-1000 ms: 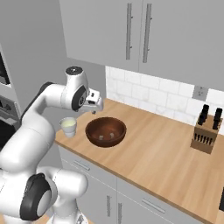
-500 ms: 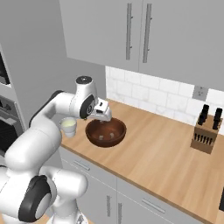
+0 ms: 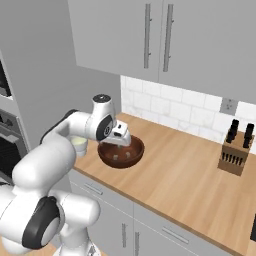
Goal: Grab a lemon wedge from the fridge and one ice cube from the ice bowl, and put them in the glass of lemonade.
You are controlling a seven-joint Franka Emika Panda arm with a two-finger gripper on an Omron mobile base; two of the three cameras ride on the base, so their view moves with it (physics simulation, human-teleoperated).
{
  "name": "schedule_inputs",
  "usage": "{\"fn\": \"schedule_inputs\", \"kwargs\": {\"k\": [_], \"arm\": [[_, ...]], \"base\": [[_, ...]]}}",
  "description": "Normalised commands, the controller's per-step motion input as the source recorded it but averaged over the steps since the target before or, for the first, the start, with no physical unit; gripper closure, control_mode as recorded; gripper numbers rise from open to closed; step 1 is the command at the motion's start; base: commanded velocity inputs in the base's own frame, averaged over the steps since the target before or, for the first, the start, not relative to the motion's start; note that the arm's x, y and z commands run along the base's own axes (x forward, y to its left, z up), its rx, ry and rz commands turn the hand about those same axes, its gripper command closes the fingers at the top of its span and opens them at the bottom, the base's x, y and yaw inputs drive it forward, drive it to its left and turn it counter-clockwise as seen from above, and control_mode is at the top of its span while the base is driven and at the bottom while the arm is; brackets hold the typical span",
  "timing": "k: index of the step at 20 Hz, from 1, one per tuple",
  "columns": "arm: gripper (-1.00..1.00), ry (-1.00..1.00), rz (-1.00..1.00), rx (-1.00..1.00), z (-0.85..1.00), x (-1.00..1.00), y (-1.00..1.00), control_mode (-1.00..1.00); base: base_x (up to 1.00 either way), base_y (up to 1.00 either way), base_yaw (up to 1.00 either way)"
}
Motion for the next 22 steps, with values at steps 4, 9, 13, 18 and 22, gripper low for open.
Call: {"fn": "schedule_inputs", "kwargs": {"k": [4,9,13,18,22], "arm": [[-1.00,0.03,0.01,0.00,-0.12,0.00,0.00,-1.00],[-1.00,0.00,0.00,-0.04,0.00,0.00,0.00,-1.00],[-1.00,0.01,0.01,-0.07,-0.02,0.00,0.00,-1.00],[-1.00,0.03,0.02,-0.03,-0.08,0.00,-0.12,-1.00],[-1.00,0.07,0.02,-0.01,-0.15,0.01,-0.17,-1.00]], "base": [[0.00,0.00,0.00],[0.00,0.00,0.00],[0.00,0.00,0.00],[0.00,0.00,0.00],[0.00,0.00,0.00]]}}
